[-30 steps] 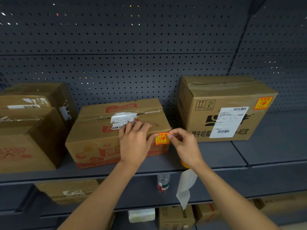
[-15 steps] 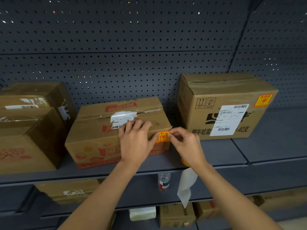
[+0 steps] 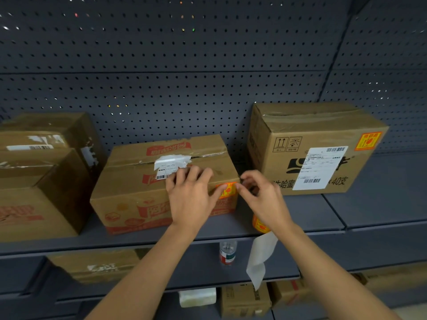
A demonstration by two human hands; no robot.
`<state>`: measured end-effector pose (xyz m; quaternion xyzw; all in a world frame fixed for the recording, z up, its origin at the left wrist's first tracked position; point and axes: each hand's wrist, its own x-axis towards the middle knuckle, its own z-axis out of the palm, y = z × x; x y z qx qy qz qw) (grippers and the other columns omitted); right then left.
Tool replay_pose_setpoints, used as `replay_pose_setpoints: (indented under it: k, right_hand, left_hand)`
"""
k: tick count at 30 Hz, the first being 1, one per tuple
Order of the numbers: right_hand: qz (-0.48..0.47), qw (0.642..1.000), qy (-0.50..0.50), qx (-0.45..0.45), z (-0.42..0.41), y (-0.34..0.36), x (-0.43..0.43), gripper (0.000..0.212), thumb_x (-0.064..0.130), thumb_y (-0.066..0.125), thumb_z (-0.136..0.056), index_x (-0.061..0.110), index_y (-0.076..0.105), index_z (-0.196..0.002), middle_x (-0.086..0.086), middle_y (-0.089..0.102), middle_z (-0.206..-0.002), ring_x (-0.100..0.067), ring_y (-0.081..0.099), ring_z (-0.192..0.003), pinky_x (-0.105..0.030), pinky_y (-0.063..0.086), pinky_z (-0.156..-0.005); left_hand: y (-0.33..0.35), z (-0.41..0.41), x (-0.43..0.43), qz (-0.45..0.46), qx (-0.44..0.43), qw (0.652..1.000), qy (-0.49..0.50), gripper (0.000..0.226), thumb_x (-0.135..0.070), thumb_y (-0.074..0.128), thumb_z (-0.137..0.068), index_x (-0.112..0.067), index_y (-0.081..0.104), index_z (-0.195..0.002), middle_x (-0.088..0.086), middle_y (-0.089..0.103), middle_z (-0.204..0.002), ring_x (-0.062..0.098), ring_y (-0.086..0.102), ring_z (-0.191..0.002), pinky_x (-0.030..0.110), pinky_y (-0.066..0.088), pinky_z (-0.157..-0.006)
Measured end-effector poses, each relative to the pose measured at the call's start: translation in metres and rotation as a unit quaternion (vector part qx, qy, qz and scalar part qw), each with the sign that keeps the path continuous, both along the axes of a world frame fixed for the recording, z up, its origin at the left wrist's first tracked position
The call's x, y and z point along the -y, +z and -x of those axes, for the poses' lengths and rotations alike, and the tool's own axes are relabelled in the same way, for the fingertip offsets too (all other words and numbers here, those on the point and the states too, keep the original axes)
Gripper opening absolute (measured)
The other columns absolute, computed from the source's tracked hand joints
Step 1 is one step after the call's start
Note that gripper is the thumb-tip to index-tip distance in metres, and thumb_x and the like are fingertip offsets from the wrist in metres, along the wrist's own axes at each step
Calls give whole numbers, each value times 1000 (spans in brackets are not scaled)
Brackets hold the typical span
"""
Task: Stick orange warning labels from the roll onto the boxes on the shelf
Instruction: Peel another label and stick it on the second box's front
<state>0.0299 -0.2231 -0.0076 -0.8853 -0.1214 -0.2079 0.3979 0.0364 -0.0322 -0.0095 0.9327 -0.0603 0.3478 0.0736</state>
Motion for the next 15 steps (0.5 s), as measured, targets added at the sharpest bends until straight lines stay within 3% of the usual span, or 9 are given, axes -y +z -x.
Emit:
replay_pose_setpoints:
  k: [3, 9, 15]
  right_hand:
    - [51, 998, 34, 17, -5, 4, -1, 32, 34, 63, -95, 25, 63, -126, 5, 60, -105, -12, 62, -93, -41, 56, -77]
    - [67, 996, 35, 39, -12, 0, -3, 30, 30, 64, -94, 17, 69, -121, 2, 60, -109, -16, 65, -95, -42, 57, -76]
    - [98, 994, 48, 21, -13, -6, -1, 35, 35, 65, -92, 24, 61, -125, 5, 59, -118, -16, 65, -99, -46, 58, -75]
  left_hand:
    - [-1, 0, -1, -1, 7, 1000, -7, 48, -70, 53, -86, -26, 67, -100, -1, 65, -98, 29, 58, -93, 46, 41, -84]
    - [-4, 4, -12, -36, 18, 998, -44, 43, -62, 65, -84, -25, 65, -106, -2, 65, -105, 27, 58, -100, 46, 43, -87]
    - [-9, 5, -13, -55, 0, 997, -46, 55, -63, 72, -76, -26, 64, -115, -2, 65, -117, 28, 57, -114, 47, 40, -94]
